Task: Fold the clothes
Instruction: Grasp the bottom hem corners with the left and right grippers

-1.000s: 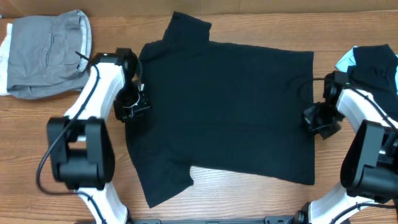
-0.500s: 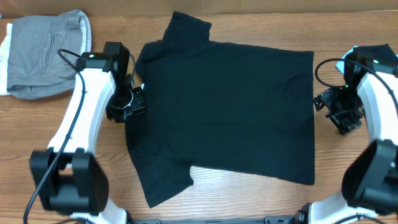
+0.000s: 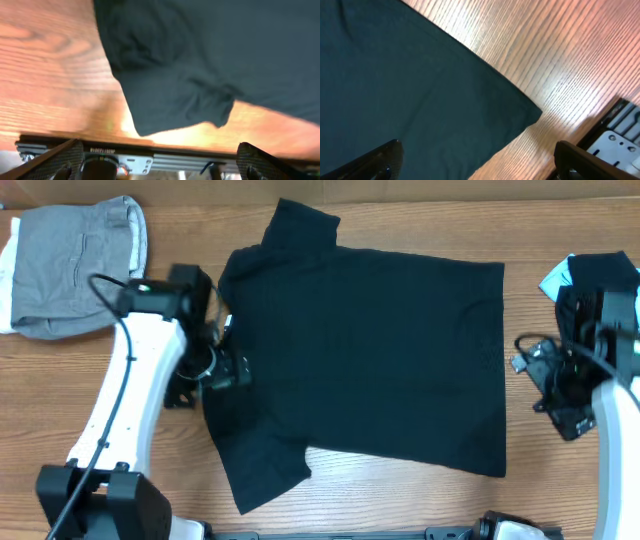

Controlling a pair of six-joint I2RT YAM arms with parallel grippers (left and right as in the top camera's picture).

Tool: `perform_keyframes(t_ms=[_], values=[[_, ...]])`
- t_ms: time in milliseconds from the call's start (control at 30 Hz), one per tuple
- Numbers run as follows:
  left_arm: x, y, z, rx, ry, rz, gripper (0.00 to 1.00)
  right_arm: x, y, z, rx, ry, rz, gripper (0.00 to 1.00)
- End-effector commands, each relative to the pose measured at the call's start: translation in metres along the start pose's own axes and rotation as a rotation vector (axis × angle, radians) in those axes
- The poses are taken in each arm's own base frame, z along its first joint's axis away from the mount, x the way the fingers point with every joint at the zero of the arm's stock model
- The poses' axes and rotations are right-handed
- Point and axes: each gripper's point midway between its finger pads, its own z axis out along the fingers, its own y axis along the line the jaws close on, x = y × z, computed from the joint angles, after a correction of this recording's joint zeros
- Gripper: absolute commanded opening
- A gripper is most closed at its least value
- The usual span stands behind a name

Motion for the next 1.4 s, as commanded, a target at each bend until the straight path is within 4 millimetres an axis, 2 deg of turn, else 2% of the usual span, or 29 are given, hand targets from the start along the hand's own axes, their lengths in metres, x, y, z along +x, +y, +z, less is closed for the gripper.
perform_keyframes(t_ms=[0, 100, 200, 333, 467, 667, 833, 1033, 1167, 1267, 1367], values=[[0.018, 0.005, 0.024, -0.046, 0.071, 0.014, 1.00, 0.019, 0.000, 0.010, -0.055, 0.044, 0.011, 1.00], [0.022, 0.024, 0.037, -0.107, 0.099, -0.067, 1.00, 0.028, 0.000, 0.020, -0.074, 0.081, 0.006, 1.00], [0.027, 0.036, 0.044, -0.090, 0.139, -0.136, 1.00, 0.033, -0.003, 0.031, -0.064, 0.096, -0.012, 1.00], [0.030, 0.037, 0.057, -0.062, 0.163, -0.157, 1.00, 0.034, -0.004, 0.042, -0.062, 0.097, -0.012, 1.00], [0.041, 0.032, 0.082, -0.068, 0.190, -0.172, 1.00, 0.032, -0.002, 0.044, -0.069, 0.091, -0.011, 1.00], [0.055, 0.043, 0.116, -0.106, 0.209, -0.223, 1.00, 0.031, -0.001, 0.044, -0.074, 0.085, -0.012, 1.00], [0.051, 0.048, 0.133, -0.111, 0.170, -0.261, 0.99, 0.032, -0.001, 0.044, -0.071, 0.089, -0.011, 1.00], [0.059, 0.052, 0.150, -0.114, 0.180, -0.277, 0.97, 0.036, -0.005, 0.044, -0.054, 0.105, 0.003, 1.00], [0.063, 0.054, 0.160, -0.104, 0.179, -0.277, 0.83, 0.035, -0.005, 0.044, -0.054, 0.104, 0.016, 1.00], [0.064, 0.052, 0.166, -0.083, 0.176, -0.277, 0.65, 0.036, -0.006, 0.049, -0.053, 0.105, 0.016, 1.00], [0.063, 0.051, 0.169, -0.075, 0.171, -0.276, 0.42, 0.040, -0.007, 0.063, -0.053, 0.115, 0.016, 1.00]])
